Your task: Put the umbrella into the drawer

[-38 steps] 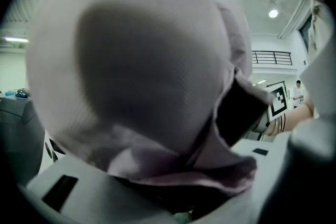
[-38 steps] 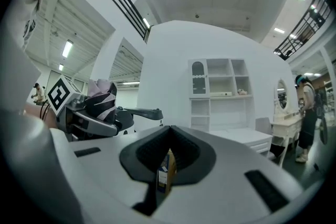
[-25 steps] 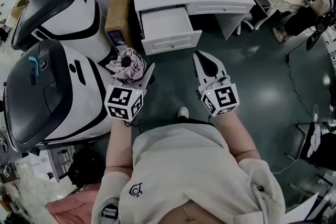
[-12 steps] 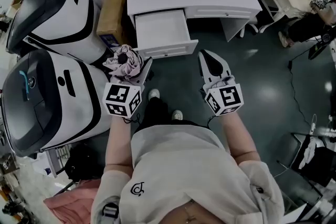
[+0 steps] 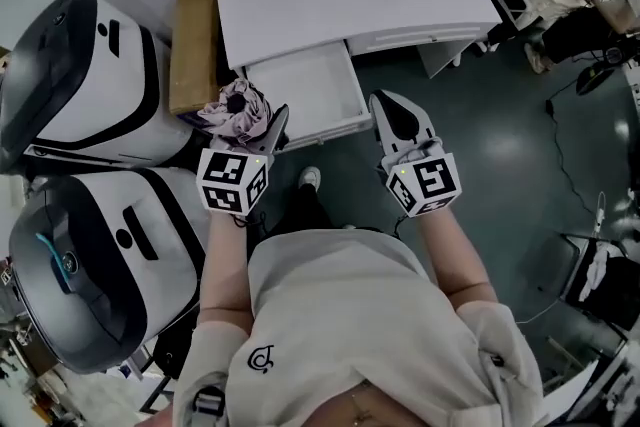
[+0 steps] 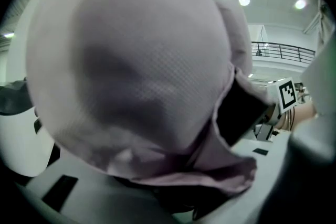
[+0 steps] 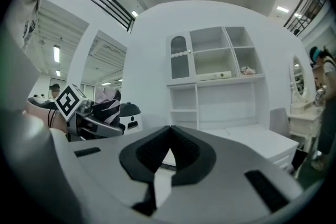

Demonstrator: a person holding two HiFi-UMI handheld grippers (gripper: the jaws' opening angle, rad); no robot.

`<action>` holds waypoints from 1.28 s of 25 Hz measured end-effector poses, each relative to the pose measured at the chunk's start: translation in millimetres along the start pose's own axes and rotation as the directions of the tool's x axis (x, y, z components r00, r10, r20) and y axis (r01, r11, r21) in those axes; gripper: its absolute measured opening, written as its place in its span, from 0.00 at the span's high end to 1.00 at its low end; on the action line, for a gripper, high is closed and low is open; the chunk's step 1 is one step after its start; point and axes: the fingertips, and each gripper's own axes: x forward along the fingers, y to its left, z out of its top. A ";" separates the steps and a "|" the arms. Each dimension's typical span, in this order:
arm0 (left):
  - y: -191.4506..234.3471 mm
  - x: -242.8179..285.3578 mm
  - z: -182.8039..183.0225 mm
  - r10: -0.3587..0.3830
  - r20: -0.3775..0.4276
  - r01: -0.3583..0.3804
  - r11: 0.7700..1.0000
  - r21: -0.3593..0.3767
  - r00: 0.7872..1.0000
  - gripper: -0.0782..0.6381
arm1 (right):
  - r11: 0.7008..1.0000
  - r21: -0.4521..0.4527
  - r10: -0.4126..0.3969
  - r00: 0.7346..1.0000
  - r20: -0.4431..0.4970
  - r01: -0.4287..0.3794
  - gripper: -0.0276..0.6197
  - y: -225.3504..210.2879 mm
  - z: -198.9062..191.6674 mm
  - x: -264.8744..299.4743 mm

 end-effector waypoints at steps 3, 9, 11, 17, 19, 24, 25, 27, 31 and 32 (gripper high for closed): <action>29.2 40.4 -12.0 -0.061 -0.064 0.061 0.998 -0.003 0.996 0.59 | 0.999 0.021 -0.049 0.998 -0.026 0.050 0.95 -14.3 -8.7 36.2; 71.3 107.2 -50.0 -0.149 -0.193 0.143 0.989 -0.042 0.970 0.59 | 0.991 0.063 -0.112 0.990 -0.080 0.117 0.95 -36.7 -33.6 92.7; 74.3 123.7 -67.3 -0.181 -0.253 0.172 0.983 -0.056 0.950 0.59 | 0.987 0.087 -0.130 0.987 -0.100 0.138 0.95 -42.0 -42.6 101.1; 72.6 170.1 -126.2 -0.241 -0.419 0.234 0.970 -0.068 0.876 0.59 | 0.987 0.079 -0.121 0.971 -0.205 0.139 0.95 -56.4 -87.6 119.5; 70.1 186.0 -145.9 -0.254 -0.457 0.246 0.966 -0.078 0.853 0.59 | 0.987 0.088 -0.111 0.967 -0.229 0.134 0.95 -63.5 -101.5 123.1; 55.2 213.0 -200.5 -0.289 -0.560 0.285 0.954 -0.097 0.776 0.59 | 0.982 0.122 -0.102 0.955 -0.280 0.141 0.95 -81.6 -131.5 123.4; 53.9 217.5 -210.8 -0.294 -0.579 0.292 0.951 -0.099 0.761 0.59 | 0.981 0.129 -0.101 0.953 -0.286 0.142 0.95 -84.2 -137.1 124.2; 53.0 227.8 -230.2 -0.303 -0.610 0.301 0.947 -0.108 0.732 0.59 | 0.979 0.145 -0.097 0.950 -0.298 0.145 0.95 -89.4 -150.6 127.1; 52.9 243.9 -266.8 -0.319 -0.670 0.305 0.942 -0.143 0.671 0.59 | 0.973 0.175 -0.084 0.940 -0.330 0.149 0.95 -98.1 -175.4 133.7; 53.2 246.9 -275.2 -0.322 -0.684 0.306 0.940 -0.149 0.655 0.59 | 0.973 0.177 -0.080 0.938 -0.336 0.146 0.95 -99.2 -180.4 135.5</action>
